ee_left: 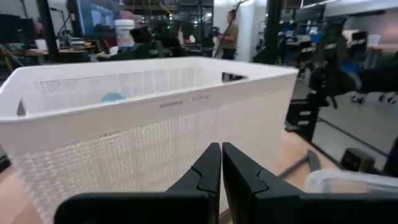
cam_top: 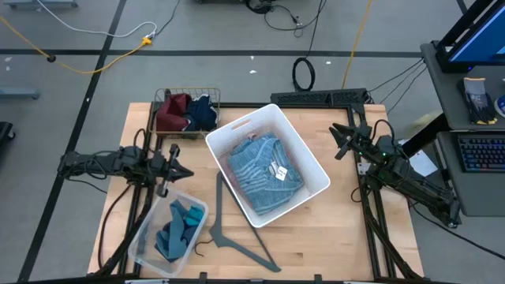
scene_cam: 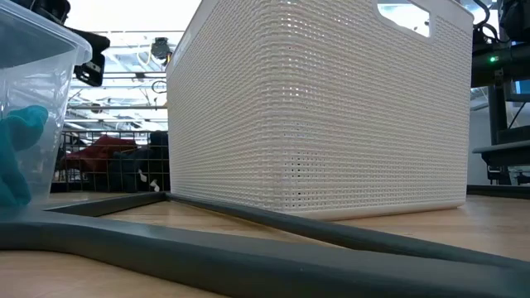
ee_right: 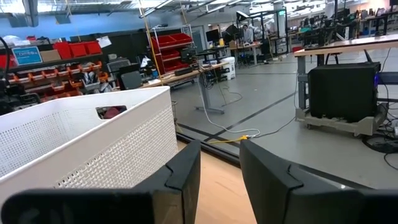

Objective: Pick & Place Cloths
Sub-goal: Return to Home Position

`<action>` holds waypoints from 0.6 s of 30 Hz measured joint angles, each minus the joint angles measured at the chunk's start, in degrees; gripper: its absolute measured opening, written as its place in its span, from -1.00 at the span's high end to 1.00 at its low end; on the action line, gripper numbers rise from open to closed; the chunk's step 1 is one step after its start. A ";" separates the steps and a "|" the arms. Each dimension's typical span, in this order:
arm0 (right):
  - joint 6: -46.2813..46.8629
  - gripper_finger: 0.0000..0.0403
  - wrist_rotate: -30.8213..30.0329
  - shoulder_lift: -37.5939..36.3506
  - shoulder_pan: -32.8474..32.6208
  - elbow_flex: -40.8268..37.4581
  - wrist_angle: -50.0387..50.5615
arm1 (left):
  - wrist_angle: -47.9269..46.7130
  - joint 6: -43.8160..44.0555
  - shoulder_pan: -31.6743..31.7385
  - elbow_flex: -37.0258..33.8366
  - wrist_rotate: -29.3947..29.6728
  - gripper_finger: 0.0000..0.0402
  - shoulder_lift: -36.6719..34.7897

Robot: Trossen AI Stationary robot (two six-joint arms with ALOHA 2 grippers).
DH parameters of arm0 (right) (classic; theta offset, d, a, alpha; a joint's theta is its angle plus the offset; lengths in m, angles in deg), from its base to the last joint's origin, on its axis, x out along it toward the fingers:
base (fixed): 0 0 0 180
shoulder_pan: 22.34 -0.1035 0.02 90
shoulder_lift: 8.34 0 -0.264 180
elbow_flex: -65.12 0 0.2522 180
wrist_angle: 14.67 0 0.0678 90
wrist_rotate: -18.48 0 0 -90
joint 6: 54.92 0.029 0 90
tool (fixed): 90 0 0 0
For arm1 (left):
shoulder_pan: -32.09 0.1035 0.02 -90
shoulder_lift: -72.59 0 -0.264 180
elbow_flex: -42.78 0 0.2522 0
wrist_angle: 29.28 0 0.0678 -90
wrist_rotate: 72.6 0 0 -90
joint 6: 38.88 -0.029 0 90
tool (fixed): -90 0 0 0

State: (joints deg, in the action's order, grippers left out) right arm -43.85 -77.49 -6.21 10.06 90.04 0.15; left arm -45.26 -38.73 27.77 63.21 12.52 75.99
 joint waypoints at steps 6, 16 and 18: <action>-1.41 0.48 0.00 0.00 0.00 0.00 0.00 | 3.57 -1.22 0.00 -3.14 0.35 0.92 0.00; -0.64 0.48 0.00 0.02 0.00 0.00 -0.08 | 8.35 -1.27 0.00 -4.73 0.26 0.92 -0.11; -0.64 0.48 0.00 0.03 0.00 0.00 0.60 | 8.15 -0.95 0.00 -4.73 0.26 0.92 -0.11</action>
State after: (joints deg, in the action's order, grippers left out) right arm -44.49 -77.49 -6.19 10.06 90.04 0.75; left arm -37.11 -39.67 27.77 58.48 12.78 75.88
